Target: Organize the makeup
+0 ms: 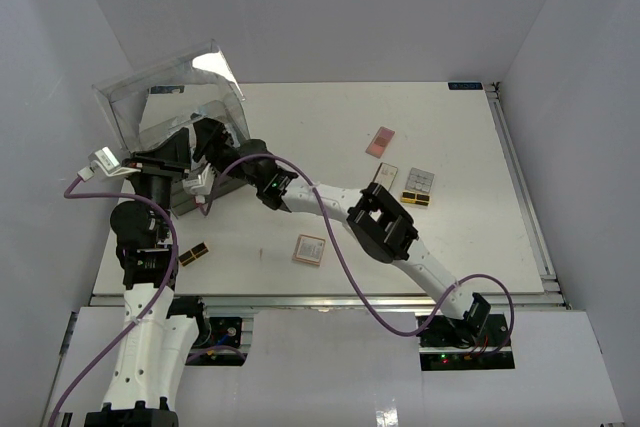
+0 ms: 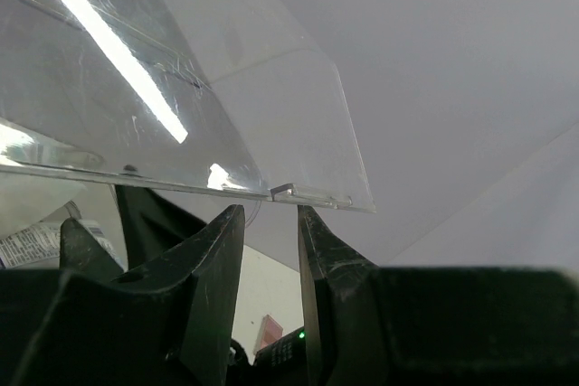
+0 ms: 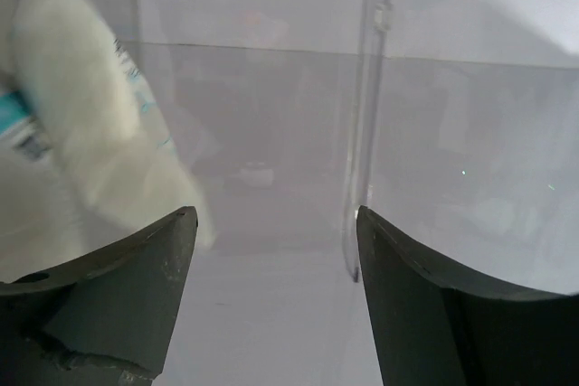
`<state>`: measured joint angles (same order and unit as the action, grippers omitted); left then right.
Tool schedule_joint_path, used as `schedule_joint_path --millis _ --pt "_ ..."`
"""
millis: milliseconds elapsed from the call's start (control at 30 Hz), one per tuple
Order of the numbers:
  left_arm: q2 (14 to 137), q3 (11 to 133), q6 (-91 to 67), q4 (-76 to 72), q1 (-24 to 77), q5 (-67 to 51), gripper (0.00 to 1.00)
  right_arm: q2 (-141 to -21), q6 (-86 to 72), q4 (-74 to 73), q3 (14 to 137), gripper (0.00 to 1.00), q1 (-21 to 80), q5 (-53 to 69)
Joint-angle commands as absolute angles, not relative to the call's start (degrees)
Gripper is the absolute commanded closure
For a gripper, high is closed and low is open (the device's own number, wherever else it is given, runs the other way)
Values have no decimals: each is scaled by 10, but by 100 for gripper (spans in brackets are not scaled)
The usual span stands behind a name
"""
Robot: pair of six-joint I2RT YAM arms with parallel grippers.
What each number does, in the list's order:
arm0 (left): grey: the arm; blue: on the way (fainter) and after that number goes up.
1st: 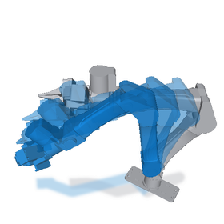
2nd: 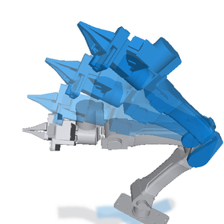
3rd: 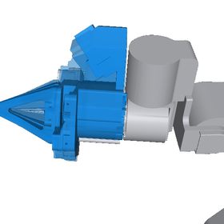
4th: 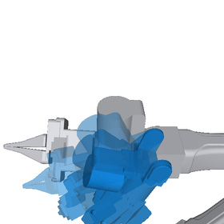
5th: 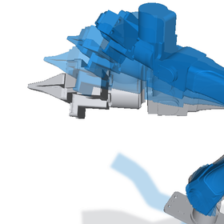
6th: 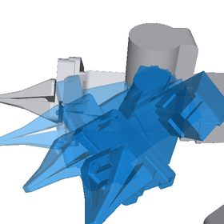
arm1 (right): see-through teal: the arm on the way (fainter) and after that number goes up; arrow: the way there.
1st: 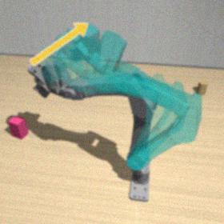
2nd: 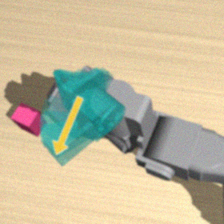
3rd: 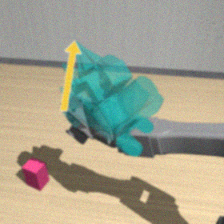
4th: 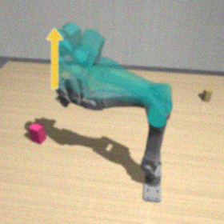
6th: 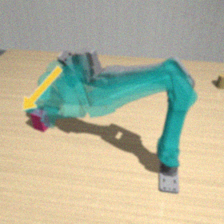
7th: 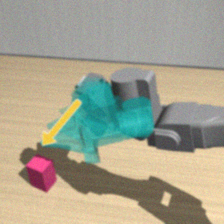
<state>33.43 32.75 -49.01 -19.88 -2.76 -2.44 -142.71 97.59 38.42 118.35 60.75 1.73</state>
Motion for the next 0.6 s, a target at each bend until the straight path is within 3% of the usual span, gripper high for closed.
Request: schedule_joint_path --millis 0,367,567 --pt "329 339 -492 -223 -28 -34 59 -1356 969 418 1120 22 606 33" --pt "330 340 -501 -210 -28 -37 59 -1102 937 400 788 20 659 56" --pt "323 335 -507 -179 -27 -37 59 -997 934 247 702 21 707 -47"
